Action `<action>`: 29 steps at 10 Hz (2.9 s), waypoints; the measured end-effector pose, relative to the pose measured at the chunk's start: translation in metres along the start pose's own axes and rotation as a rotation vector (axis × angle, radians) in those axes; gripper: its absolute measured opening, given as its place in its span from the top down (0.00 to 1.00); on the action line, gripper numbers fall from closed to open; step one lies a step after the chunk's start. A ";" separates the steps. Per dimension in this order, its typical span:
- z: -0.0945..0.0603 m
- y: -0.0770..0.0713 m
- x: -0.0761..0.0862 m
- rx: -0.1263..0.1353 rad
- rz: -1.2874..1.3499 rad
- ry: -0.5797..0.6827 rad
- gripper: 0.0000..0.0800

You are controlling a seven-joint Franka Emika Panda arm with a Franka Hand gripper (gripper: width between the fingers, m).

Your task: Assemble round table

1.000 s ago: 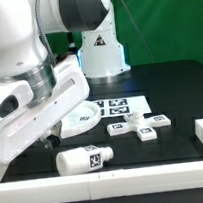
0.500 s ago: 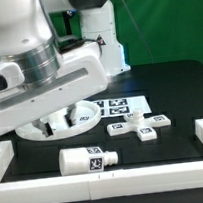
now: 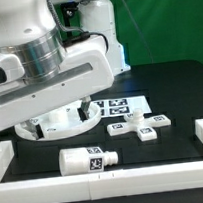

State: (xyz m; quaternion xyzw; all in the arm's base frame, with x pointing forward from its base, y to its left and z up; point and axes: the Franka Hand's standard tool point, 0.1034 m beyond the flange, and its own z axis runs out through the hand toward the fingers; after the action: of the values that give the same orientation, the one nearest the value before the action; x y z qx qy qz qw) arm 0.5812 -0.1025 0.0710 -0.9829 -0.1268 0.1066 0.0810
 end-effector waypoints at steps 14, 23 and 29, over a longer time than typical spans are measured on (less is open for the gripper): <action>0.007 -0.007 0.044 0.061 0.574 0.279 0.19; 0.029 -0.007 0.037 0.119 1.138 0.357 0.19; 0.057 0.000 0.035 0.105 1.152 0.334 0.19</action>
Offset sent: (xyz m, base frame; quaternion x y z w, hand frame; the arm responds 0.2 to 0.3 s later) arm 0.0233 0.0257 -0.0110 -0.0128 0.0993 0.1822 0.9781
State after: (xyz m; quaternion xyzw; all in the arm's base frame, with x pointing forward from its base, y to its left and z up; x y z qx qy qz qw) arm 0.6017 -0.0858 0.0095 -0.8915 0.4460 -0.0165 0.0774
